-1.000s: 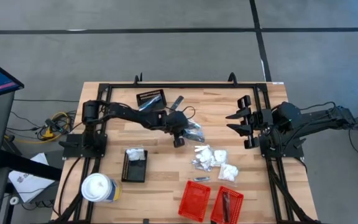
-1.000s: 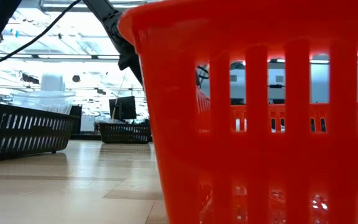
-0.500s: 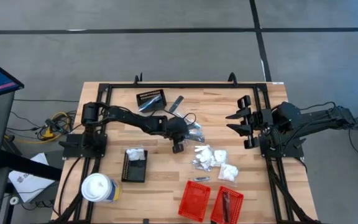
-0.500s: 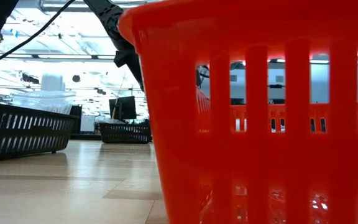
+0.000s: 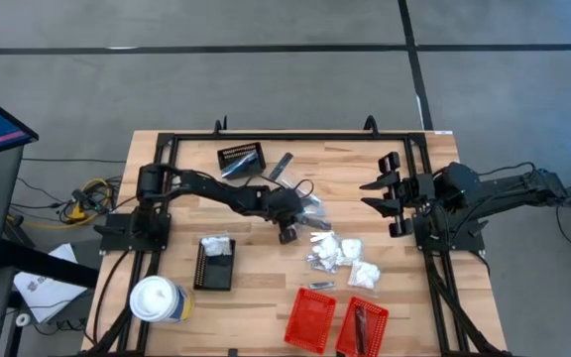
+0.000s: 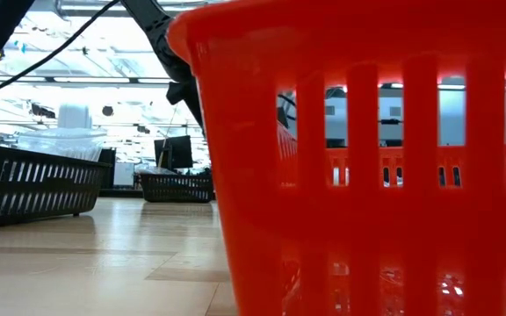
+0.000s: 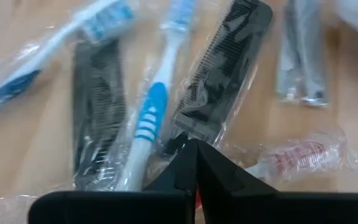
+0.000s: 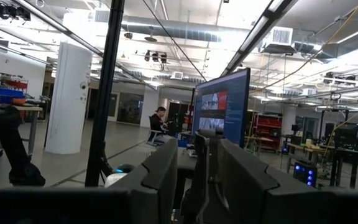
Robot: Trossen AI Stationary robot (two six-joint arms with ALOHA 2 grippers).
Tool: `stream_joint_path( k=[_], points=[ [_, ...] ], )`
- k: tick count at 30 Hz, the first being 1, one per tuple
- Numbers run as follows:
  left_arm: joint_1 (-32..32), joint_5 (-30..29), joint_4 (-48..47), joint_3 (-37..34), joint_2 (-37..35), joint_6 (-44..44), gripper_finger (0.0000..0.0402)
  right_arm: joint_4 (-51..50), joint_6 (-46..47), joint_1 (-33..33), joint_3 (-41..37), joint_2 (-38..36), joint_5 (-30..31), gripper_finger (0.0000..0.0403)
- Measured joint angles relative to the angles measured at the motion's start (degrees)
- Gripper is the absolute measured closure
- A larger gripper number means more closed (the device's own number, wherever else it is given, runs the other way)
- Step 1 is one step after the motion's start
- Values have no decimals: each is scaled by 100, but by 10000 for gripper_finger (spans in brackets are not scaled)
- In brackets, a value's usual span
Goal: Pick & Place Travel size toiletries
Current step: Put the nail cutter into the left red bin
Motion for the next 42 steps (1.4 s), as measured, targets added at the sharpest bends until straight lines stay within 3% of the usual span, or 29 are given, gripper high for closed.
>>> stream_joint_path(
  k=[6,12,15,19,25,32,36,42],
  points=[
    [-217,2,-237,-33,-232,-137,401,-1,-2,-2,0,-2,0,294],
    [-395,37,-1128,-76,-698,-429,401,-20,-4,-4,0,0,0,294],
    [-482,-248,-1152,-71,-947,-420,401,-20,-5,-4,0,0,0,294],
    [-565,-389,-902,-68,-1168,-276,401,-18,-4,-4,0,0,0,294],
    [-701,418,-66,-56,-1173,88,401,-18,-4,-4,0,0,0,294],
    [-932,302,220,-52,-1140,392,400,-18,-7,-4,0,0,0,294],
    [-1032,598,252,-52,-1140,368,385,-18,-9,-4,0,0,0,294],
    [-1256,580,772,-50,-1079,368,355,-18,-9,-2,0,0,-1,294]
  ],
)
